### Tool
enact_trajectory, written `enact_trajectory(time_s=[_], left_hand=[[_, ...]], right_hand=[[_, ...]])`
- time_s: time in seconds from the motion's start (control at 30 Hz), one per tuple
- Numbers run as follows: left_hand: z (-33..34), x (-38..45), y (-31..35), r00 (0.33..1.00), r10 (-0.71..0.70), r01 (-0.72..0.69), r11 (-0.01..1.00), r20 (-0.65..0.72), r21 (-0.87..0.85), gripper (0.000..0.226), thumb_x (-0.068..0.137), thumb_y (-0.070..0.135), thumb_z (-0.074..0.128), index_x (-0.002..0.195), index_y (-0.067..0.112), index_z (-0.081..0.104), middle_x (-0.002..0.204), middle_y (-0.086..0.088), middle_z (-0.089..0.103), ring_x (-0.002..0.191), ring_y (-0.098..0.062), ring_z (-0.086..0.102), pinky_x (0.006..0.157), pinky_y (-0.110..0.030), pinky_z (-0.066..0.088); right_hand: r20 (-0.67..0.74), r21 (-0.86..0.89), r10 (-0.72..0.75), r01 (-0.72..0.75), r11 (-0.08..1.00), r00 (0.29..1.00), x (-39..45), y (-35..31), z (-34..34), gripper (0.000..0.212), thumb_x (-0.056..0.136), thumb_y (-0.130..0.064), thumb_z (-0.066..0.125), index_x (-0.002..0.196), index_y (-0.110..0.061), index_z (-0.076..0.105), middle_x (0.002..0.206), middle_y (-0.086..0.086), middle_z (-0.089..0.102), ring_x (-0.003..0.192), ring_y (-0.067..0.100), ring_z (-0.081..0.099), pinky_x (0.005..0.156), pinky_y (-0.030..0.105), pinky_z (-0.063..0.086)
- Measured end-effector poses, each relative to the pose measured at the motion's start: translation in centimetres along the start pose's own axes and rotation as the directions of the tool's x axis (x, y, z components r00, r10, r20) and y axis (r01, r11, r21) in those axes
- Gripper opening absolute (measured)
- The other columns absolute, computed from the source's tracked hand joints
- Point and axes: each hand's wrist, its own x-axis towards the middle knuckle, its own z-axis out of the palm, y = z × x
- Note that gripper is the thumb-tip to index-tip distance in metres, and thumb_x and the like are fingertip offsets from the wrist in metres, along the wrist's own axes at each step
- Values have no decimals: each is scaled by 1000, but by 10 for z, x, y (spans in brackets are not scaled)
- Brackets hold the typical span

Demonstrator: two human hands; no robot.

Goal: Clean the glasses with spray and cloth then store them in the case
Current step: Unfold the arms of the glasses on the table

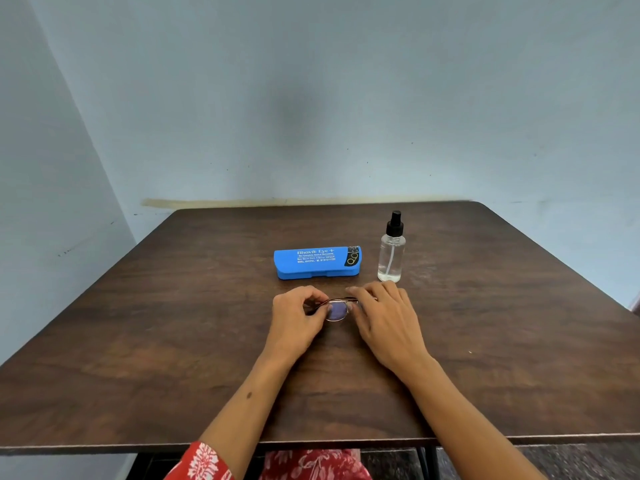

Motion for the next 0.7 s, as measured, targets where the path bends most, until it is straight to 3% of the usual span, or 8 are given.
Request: enact_trajectory(time_s=[0.17,0.3,0.43,0.57,0.7], left_hand=[[2,1,0,1000,8,-9,1000,28,28,12,77,12,74,87,17,72,84,10,68,79,2,60,69,0,42],[2,1,-1,999,26,-27,999,41,31,12,77,12,74,87,18,71,82,11,66,79,1,61,71,-1,44],[4,3,-2,998,35,-36,999,43,26,11,77,13,75,86,18,71,81,12,66,78,2,61,71,-2,45],[6,3,-4,997,70,-71,997,39,31,10,77,14,75,85,19,72,80,12,67,77,0,62,70,-5,46],[8,4,-6,993,114,-116,990,33,79,9,76,19,76,84,20,71,82,10,65,77,-2,62,70,-14,51]], right_hand=[[-59,51,8,-5,999,998,0,5,2,12,87,-28,57,89,-21,66,81,-4,56,76,14,49,64,27,43],[-102,115,74,-62,991,992,0,4,-1,19,88,-32,47,86,-23,65,77,-6,54,70,12,46,59,22,36],[-185,155,155,-127,980,970,-2,3,-8,4,86,-16,64,85,-19,61,77,-3,55,68,14,48,55,22,34],[-283,276,292,-214,937,914,-3,2,-11,5,90,-15,54,90,-14,59,81,-1,58,72,15,50,55,23,36],[-286,432,470,-325,841,835,-2,7,-12,8,95,-12,49,93,-11,57,80,-3,55,71,12,48,60,17,26]])
